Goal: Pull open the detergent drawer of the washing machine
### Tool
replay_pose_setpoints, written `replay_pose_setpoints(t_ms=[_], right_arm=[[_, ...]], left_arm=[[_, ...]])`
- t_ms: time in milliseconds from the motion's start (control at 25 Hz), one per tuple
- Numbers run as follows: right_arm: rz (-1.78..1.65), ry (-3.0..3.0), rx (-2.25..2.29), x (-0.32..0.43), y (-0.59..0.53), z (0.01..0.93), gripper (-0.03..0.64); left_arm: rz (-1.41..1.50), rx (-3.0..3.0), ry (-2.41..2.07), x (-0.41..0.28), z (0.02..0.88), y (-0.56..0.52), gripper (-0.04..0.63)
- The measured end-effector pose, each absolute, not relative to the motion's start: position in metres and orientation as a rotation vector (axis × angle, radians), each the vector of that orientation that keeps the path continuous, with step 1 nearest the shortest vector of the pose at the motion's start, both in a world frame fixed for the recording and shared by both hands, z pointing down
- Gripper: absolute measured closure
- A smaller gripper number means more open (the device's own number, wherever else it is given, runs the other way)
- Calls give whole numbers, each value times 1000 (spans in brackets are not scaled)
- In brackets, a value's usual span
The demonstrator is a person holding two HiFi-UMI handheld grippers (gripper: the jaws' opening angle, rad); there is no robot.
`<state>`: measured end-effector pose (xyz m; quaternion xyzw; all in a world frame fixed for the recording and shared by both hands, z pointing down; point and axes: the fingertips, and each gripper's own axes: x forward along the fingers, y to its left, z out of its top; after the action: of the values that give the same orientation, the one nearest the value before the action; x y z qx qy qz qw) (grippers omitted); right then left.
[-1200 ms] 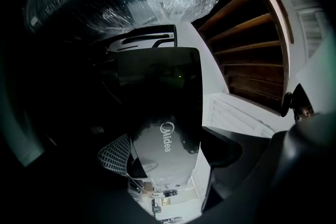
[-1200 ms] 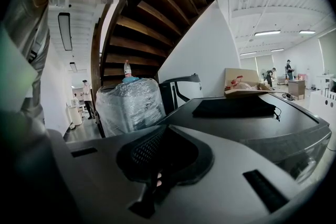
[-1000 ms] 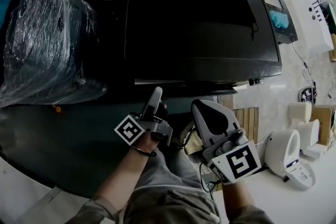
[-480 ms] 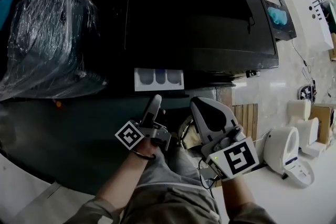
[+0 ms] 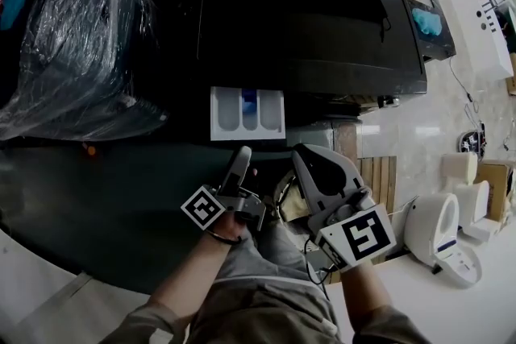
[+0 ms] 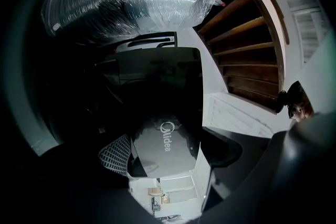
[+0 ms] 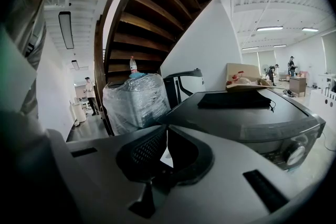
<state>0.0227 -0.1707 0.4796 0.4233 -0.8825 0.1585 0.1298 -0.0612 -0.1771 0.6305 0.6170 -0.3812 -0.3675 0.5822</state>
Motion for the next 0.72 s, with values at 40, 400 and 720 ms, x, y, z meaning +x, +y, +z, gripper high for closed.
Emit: replay_pose_setpoints(t_ms=[40, 400, 720], right_arm=[[462, -2562, 1232, 23, -169, 480, 583], [451, -2576, 1212, 20, -152, 477, 583], [432, -2618, 1226, 17, -144, 470, 583]], left_arm=[[-859, 1440, -890, -61, 631, -174, 169], [-852, 1440, -897, -63, 633, -153, 169], [-840, 1430, -907, -64, 635, -146, 176]])
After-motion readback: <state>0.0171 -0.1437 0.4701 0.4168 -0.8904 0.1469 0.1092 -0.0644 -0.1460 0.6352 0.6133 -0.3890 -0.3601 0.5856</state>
